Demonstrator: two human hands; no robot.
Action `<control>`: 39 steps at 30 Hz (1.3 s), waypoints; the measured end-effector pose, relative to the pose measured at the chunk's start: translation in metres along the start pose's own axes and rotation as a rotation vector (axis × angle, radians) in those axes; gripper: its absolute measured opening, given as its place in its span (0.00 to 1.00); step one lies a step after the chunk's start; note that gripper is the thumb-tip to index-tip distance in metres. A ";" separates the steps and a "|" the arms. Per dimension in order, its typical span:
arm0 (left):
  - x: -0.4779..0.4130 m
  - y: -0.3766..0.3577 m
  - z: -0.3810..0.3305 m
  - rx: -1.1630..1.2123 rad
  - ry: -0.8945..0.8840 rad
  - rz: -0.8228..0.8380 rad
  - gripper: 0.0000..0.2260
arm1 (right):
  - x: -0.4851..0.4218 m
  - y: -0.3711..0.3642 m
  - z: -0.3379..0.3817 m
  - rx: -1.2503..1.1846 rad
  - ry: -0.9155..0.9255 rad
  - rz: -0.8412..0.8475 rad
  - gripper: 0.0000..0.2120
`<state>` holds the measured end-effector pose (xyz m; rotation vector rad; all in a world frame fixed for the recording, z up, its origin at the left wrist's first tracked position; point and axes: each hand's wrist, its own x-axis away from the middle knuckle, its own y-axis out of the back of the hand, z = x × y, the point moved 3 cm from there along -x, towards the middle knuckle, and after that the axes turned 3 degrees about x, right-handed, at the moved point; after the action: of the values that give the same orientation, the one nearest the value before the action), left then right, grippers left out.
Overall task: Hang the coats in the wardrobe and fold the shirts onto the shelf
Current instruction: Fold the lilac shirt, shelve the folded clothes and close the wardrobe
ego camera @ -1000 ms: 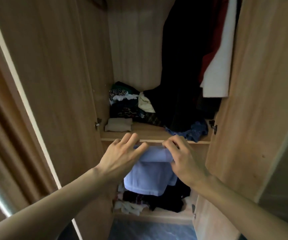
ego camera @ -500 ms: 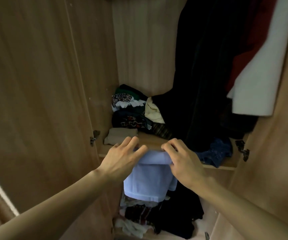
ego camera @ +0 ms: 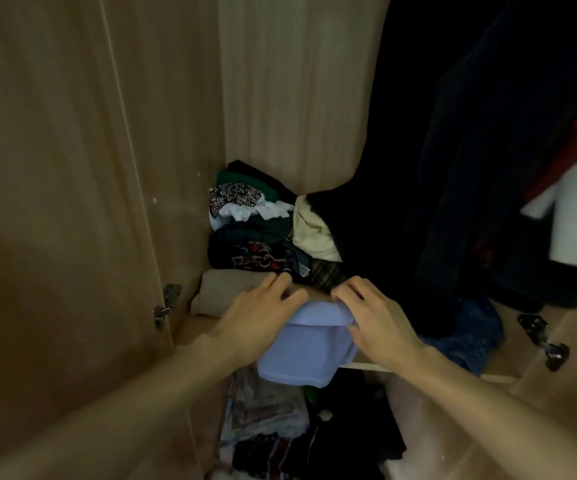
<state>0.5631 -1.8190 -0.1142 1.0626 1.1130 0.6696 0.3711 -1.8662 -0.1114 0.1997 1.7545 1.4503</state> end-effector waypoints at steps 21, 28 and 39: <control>-0.169 -0.073 0.080 -0.090 -0.004 -0.105 0.21 | -0.122 -0.086 -0.123 0.053 -0.179 -0.089 0.21; -0.098 -0.150 0.058 0.126 -0.209 0.220 0.20 | -0.047 -0.143 -0.097 0.063 -0.022 0.152 0.17; -0.034 -0.191 0.046 0.232 -0.255 0.450 0.22 | 0.028 -0.179 -0.070 0.008 -0.056 0.453 0.30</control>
<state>0.5821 -1.9368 -0.2746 1.5770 0.7444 0.7416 0.3722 -1.9593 -0.2820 0.6714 1.7394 1.7322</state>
